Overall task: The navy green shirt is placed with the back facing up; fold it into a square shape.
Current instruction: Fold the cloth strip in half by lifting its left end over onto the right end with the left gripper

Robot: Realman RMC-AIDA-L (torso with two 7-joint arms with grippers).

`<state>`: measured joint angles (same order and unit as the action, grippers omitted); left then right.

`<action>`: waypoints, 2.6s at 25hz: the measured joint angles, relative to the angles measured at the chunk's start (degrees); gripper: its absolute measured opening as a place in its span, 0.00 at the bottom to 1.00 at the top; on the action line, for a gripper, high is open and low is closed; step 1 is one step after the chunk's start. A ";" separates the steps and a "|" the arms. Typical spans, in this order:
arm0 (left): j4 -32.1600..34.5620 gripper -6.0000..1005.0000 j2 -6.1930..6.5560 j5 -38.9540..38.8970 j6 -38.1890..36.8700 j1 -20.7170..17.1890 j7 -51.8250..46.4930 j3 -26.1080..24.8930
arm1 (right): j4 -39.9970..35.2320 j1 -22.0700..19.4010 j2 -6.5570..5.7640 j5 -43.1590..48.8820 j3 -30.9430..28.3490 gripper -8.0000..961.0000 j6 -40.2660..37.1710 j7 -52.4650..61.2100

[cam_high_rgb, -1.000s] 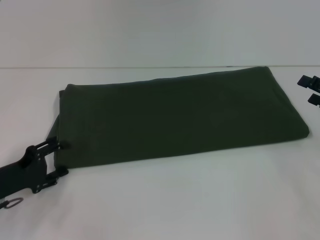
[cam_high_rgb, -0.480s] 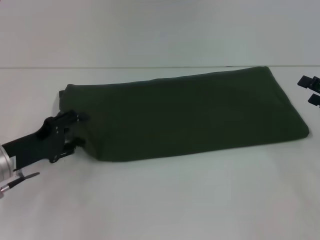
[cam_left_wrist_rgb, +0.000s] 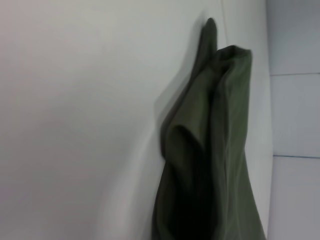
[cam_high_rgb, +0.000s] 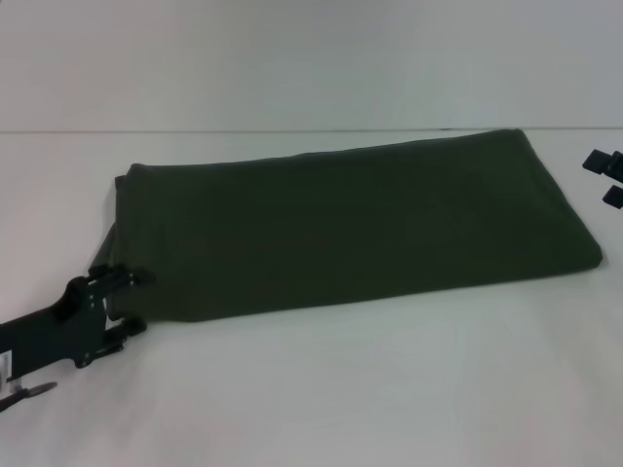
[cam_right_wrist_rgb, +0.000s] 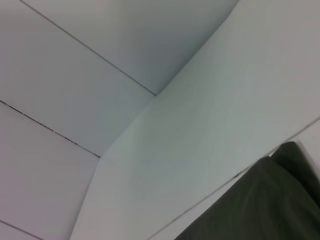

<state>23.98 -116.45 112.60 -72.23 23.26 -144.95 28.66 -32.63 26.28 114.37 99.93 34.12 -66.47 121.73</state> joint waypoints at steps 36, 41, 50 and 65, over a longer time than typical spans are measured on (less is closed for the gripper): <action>-1.72 0.78 -0.35 -1.18 7.31 4.64 3.07 0.29 | 0.03 0.04 0.24 0.00 -1.52 0.96 0.05 0.00; -1.48 0.76 -0.47 -0.92 7.48 4.81 2.86 0.75 | 0.08 0.01 0.24 0.00 -1.57 0.95 -0.21 0.00; -1.18 0.61 -0.57 -0.84 7.53 4.59 2.75 0.65 | 0.11 -0.19 0.23 0.00 -2.19 0.95 -0.50 0.00; -0.49 0.01 -0.40 -1.19 6.75 4.39 6.32 0.22 | 0.28 -0.27 0.15 0.00 -2.77 0.95 -0.38 0.00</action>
<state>23.49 -116.85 111.42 -65.49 27.65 -138.63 28.88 -32.35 26.01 114.52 99.93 31.35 -66.85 121.73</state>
